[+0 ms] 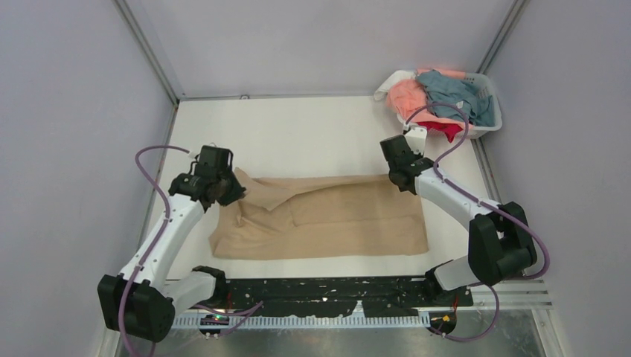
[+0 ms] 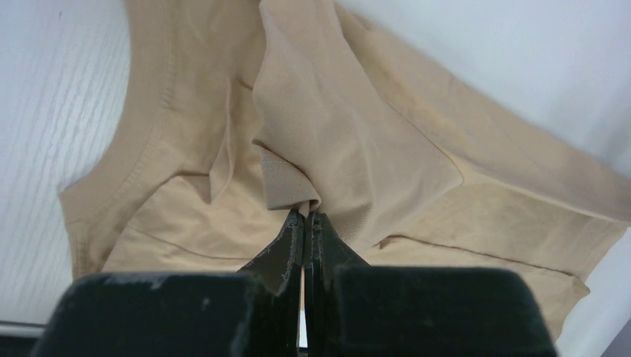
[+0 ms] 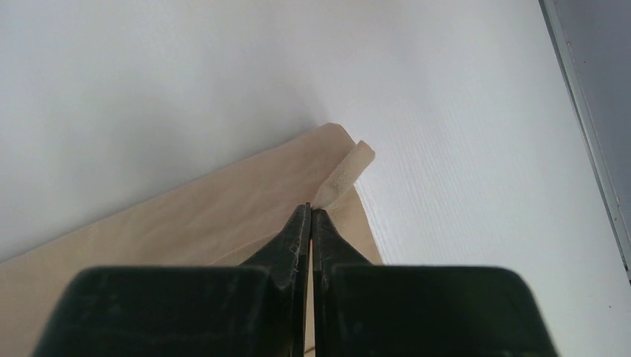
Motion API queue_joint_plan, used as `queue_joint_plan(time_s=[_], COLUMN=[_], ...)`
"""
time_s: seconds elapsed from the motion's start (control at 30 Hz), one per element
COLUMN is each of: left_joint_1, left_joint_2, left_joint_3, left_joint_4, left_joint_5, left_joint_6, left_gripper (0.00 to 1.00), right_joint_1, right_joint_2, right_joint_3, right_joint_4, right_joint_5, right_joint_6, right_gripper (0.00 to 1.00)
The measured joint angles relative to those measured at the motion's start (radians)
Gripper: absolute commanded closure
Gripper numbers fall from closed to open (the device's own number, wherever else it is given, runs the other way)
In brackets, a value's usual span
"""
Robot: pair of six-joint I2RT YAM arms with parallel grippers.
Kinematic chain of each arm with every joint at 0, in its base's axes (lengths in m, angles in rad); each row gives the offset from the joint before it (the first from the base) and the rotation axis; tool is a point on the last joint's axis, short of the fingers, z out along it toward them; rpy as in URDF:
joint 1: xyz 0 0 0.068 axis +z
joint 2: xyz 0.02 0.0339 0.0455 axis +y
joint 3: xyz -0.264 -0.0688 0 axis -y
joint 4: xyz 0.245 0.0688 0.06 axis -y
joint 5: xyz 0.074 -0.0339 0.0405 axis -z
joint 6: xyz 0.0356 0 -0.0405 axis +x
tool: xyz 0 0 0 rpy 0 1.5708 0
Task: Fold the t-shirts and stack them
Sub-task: Fold the other side of the tshirt into a rectangle
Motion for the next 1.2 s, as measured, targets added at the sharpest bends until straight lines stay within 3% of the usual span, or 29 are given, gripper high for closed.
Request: queue_joint_plan(time_s=[0.47, 0.97, 1.03, 1.07, 1.1, 1.17, 1.2], left_joint_1=[-0.052, -0.056, -0.056, -0.056, -0.056, -0.056, -0.056], left_joint_2=[-0.208, -0.264, -0.267, -0.267, -0.267, -0.272, -0.277], left_joint_3=[-0.183, -0.300, -0.319, -0.327, -0.335, -0.352, -0.360], left_joint_4=[-0.090, -0.105, -0.119, -0.125, -0.132, -0.142, -0.151], left_joint_5=[-0.050, -0.052, -0.064, -0.069, -0.071, -0.072, -0.072], left_joint_6=[-0.101, -0.138, -0.142, -0.145, -0.149, -0.153, -0.158], left_gripper=[1.00, 0.99, 0.89, 0.77, 0.70, 0.63, 0.50], right_joint_1=[0.046, 0.087, 0.094, 0.100, 0.106, 0.118, 0.123], right_joint_2=[-0.112, -0.173, -0.176, -0.177, -0.180, -0.187, -0.193], right_joint_3=[-0.068, -0.175, -0.192, -0.197, -0.202, -0.209, -0.216], right_joint_4=[-0.008, -0.039, -0.054, -0.070, -0.090, -0.132, -0.159], right_joint_5=[0.002, 0.006, 0.000, -0.003, -0.003, -0.003, -0.002], right_joint_6=[-0.014, 0.036, 0.057, 0.073, 0.090, 0.130, 0.150], right_gripper=[0.94, 0.94, 0.92, 0.83, 0.80, 0.71, 0.50])
